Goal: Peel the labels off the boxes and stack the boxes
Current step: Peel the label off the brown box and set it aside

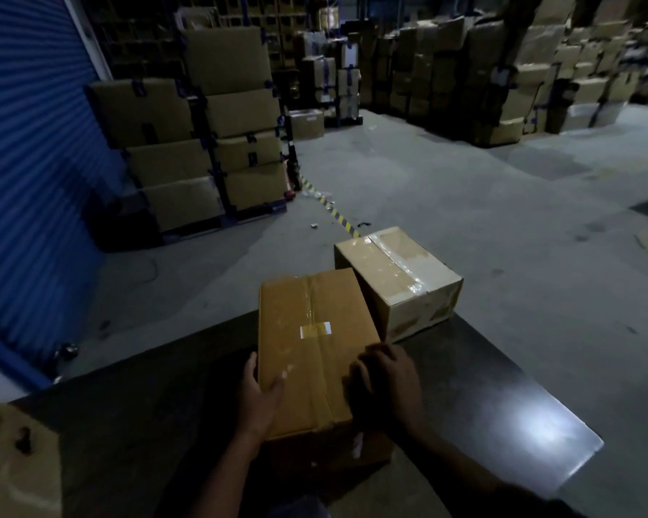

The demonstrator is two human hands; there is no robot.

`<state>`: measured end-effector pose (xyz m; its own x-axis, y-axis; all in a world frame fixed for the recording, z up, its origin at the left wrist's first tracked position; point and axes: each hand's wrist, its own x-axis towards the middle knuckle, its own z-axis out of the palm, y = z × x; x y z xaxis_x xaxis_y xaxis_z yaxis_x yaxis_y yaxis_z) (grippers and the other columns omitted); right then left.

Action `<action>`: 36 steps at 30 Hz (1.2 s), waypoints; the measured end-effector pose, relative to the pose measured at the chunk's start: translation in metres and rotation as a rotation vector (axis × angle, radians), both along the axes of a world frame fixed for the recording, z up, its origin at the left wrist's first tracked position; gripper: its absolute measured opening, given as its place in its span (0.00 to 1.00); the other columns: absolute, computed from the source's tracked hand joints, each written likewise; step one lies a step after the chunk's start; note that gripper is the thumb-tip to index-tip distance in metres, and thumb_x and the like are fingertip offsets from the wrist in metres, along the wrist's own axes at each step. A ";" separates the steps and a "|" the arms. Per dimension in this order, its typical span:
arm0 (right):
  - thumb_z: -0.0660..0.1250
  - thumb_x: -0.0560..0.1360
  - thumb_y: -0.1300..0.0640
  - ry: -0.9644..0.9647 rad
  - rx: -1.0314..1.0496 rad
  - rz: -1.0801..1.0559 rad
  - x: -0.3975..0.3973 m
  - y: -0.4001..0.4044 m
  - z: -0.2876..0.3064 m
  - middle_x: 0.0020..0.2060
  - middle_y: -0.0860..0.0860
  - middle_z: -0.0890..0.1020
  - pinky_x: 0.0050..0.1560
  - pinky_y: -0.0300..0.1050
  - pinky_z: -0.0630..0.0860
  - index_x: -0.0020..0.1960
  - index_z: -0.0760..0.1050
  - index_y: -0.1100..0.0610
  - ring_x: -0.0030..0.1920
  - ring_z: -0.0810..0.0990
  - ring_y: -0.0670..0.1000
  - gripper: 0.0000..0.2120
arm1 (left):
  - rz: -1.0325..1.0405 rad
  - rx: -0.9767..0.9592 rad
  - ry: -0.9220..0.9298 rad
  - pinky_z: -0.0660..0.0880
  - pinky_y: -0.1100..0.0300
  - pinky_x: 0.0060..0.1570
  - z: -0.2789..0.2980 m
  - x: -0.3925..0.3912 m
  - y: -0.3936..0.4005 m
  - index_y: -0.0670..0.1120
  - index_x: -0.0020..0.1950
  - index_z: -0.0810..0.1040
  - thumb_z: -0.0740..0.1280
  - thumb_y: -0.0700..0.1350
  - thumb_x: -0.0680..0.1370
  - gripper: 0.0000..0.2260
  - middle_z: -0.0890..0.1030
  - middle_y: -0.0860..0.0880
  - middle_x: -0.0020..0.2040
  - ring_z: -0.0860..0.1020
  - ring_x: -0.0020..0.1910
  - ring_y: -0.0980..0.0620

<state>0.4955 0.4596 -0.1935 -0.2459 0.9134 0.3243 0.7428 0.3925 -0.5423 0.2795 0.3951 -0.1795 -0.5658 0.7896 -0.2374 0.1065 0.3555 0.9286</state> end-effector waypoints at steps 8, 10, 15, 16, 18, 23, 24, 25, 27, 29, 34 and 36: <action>0.55 0.79 0.43 -0.142 0.212 0.157 0.004 0.030 -0.012 0.59 0.44 0.81 0.62 0.42 0.64 0.59 0.79 0.48 0.60 0.76 0.47 0.18 | 0.145 -0.013 -0.011 0.78 0.41 0.54 -0.002 0.013 0.043 0.50 0.74 0.66 0.73 0.57 0.72 0.33 0.76 0.45 0.66 0.78 0.58 0.45; 0.57 0.79 0.44 -0.180 0.152 0.201 0.005 0.066 -0.011 0.63 0.44 0.78 0.66 0.45 0.66 0.63 0.76 0.47 0.64 0.73 0.46 0.18 | 0.113 -0.011 -0.032 0.77 0.41 0.56 0.000 0.014 0.066 0.52 0.76 0.63 0.71 0.57 0.73 0.34 0.75 0.45 0.67 0.77 0.59 0.45; 0.61 0.79 0.53 -0.237 0.021 0.298 -0.004 0.131 0.005 0.71 0.49 0.70 0.72 0.48 0.61 0.70 0.69 0.52 0.72 0.65 0.50 0.20 | -0.045 -0.021 -0.058 0.74 0.40 0.62 0.005 0.017 0.099 0.55 0.79 0.52 0.73 0.57 0.72 0.42 0.69 0.47 0.72 0.73 0.65 0.44; 0.61 0.79 0.51 -0.245 0.020 0.302 -0.006 0.141 0.006 0.72 0.49 0.70 0.73 0.48 0.60 0.70 0.70 0.52 0.73 0.64 0.50 0.20 | -0.069 -0.011 -0.051 0.74 0.41 0.62 0.006 0.017 0.100 0.56 0.79 0.51 0.75 0.58 0.70 0.45 0.69 0.48 0.73 0.73 0.66 0.45; 0.60 0.79 0.47 -0.269 0.022 0.316 -0.011 0.161 0.003 0.72 0.49 0.69 0.73 0.49 0.61 0.69 0.71 0.51 0.74 0.63 0.50 0.20 | -0.099 -0.001 -0.016 0.74 0.44 0.63 0.007 0.019 0.101 0.55 0.79 0.51 0.78 0.58 0.65 0.51 0.68 0.49 0.73 0.72 0.67 0.47; 0.59 0.79 0.45 -0.252 0.021 0.337 -0.017 0.183 0.003 0.73 0.50 0.69 0.74 0.50 0.60 0.69 0.70 0.52 0.74 0.63 0.51 0.21 | -0.091 -0.005 0.062 0.72 0.46 0.65 0.001 0.027 0.114 0.54 0.80 0.50 0.79 0.51 0.67 0.50 0.65 0.48 0.74 0.69 0.69 0.47; 0.59 0.80 0.46 -0.249 0.027 0.343 -0.017 0.185 0.005 0.73 0.50 0.69 0.74 0.50 0.60 0.70 0.69 0.53 0.74 0.63 0.51 0.21 | -0.083 -0.007 0.073 0.72 0.45 0.65 0.001 0.028 0.118 0.54 0.80 0.49 0.79 0.51 0.67 0.50 0.65 0.47 0.75 0.69 0.69 0.46; 0.59 0.80 0.46 -0.243 0.025 0.352 -0.017 0.187 0.006 0.73 0.51 0.69 0.74 0.50 0.60 0.70 0.69 0.54 0.74 0.63 0.52 0.22 | -0.079 -0.014 0.081 0.71 0.45 0.66 0.002 0.028 0.122 0.53 0.80 0.49 0.79 0.51 0.67 0.50 0.65 0.47 0.75 0.69 0.70 0.46; 0.61 0.79 0.48 -0.231 0.019 0.362 -0.015 0.190 0.006 0.72 0.52 0.69 0.74 0.51 0.61 0.71 0.68 0.56 0.74 0.64 0.53 0.23 | -0.075 -0.039 0.091 0.71 0.45 0.66 0.002 0.025 0.125 0.53 0.80 0.50 0.79 0.52 0.66 0.51 0.65 0.47 0.75 0.68 0.70 0.46; 0.63 0.78 0.49 -0.235 0.016 0.361 -0.014 0.189 0.008 0.72 0.52 0.69 0.74 0.50 0.61 0.71 0.68 0.56 0.73 0.64 0.53 0.24 | -0.070 -0.053 0.120 0.72 0.45 0.65 0.002 0.024 0.125 0.53 0.80 0.51 0.80 0.54 0.65 0.52 0.65 0.47 0.75 0.69 0.70 0.47; 0.69 0.74 0.50 -0.185 0.000 0.389 -0.023 0.179 0.016 0.70 0.54 0.72 0.72 0.49 0.63 0.67 0.73 0.55 0.71 0.67 0.54 0.23 | -0.012 -0.044 0.284 0.64 0.49 0.72 0.008 0.031 0.129 0.47 0.79 0.54 0.79 0.53 0.67 0.49 0.57 0.48 0.79 0.61 0.75 0.48; 0.69 0.74 0.52 -0.140 -0.025 0.390 -0.033 0.173 0.018 0.69 0.54 0.72 0.70 0.46 0.63 0.67 0.72 0.56 0.70 0.68 0.54 0.23 | 0.021 -0.005 0.324 0.62 0.57 0.71 0.019 0.039 0.128 0.45 0.79 0.56 0.77 0.49 0.70 0.44 0.58 0.47 0.78 0.61 0.75 0.50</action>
<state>0.4628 0.6325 -0.1755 -0.6150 0.7505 0.2419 0.6083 0.6468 -0.4600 0.3182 0.5232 -0.1604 -0.6285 0.7764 -0.0462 0.3889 0.3652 0.8458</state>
